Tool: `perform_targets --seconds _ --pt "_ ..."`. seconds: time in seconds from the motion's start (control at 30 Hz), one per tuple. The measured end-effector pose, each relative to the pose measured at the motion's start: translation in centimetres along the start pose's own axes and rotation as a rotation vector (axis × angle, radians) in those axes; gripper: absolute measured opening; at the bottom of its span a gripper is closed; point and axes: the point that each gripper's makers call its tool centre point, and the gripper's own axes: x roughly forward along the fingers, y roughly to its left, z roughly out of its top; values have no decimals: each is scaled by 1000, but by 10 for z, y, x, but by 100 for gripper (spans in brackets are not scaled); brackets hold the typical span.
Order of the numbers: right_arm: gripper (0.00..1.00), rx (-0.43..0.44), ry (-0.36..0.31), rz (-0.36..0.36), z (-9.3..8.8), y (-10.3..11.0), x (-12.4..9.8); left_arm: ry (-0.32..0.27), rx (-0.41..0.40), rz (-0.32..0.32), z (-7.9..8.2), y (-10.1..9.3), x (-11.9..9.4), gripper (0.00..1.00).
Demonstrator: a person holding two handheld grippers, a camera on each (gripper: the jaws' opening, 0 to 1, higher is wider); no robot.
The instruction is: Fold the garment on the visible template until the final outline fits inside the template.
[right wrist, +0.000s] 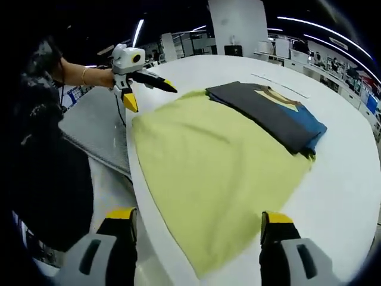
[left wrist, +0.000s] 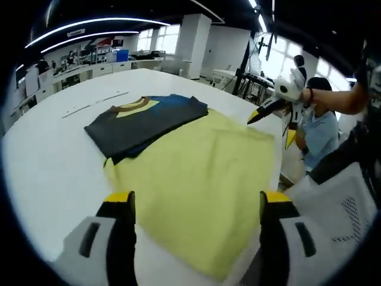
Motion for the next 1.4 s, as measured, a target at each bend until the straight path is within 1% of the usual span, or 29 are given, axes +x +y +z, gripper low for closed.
perform_targets --seconds 0.03,0.1,0.23,0.3,0.4,0.47,0.53,0.63,0.73,0.87,1.0,1.1,1.17,1.23,1.37,1.4 --pt "84 -7 9 -1 -2 0 0 14 23 5 -4 -1 -1 81" --pt "83 -22 29 -5 -6 1 1 28 35 6 -10 -4 -3 81" --pt "78 -57 60 -18 -14 2 2 35 24 6 -20 -7 -6 79" --pt "77 -61 62 -22 -16 2 2 41 15 3 -25 -9 -7 78" --pt "74 -56 62 -17 -18 3 2 65 10 5 -35 -11 -8 77" --pt "71 -55 59 -18 -19 3 2 80 24 15 -40 -14 -11 73" --pt "69 -56 55 -20 -19 3 2 95 64 22 -43 -16 -13 68" --pt "65 -58 53 -23 -19 2 3 102 93 22 -45 -19 -11 64" --pt "63 -77 66 -28 -22 2 4 116 110 33 -48 -16 -10 59" --pt "63 -103 79 -27 -25 3 5 141 137 30 -53 -15 -9 57" --pt "59 -116 83 -40 -26 0 4 171 169 25 -59 -16 -10 54" --pt "56 -151 97 -60 -27 -3 4 195 212 20 -64 -18 -12 54" --pt "55 -171 110 -61 -28 -2 5 210 237 14 -67 -20 -12 54" --pt "55 -184 117 -62 -28 -2 4 205 236 14 -66 -20 -12 53" --pt "54 -181 110 -62 -28 -3 4 198 227 26 -64 -17 -12 54" --pt "53 -177 106 -66 -28 -5 3 199 222 28 -63 -16 -13 53"
